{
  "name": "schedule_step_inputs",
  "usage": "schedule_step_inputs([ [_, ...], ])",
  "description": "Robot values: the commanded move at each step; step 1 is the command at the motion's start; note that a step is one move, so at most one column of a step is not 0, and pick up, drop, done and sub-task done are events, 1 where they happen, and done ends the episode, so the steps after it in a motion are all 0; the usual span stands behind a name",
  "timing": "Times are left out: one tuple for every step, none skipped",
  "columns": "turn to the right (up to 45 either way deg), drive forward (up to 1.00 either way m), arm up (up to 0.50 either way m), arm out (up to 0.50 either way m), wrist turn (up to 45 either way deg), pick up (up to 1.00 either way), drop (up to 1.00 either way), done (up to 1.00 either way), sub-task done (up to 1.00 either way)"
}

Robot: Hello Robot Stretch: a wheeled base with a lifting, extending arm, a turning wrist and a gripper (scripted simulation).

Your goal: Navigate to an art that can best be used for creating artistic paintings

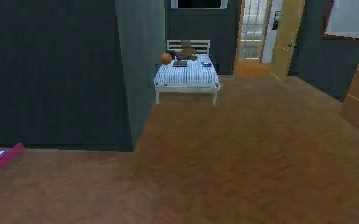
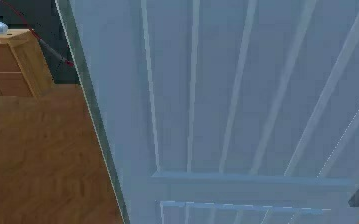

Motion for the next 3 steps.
schedule_step_inputs([
  [6.0, 0.0, 0.0, 0.0, 0.0, 0.0, 0.0, 0.0, 0.0],
  [0.0, 0.5, 0.0, 0.0, 0.0, 0.0, 0.0, 0.0, 0.0],
  [-45.0, 0.0, 0.0, 0.0, 0.0, 0.0, 0.0, 0.0, 0.0],
])
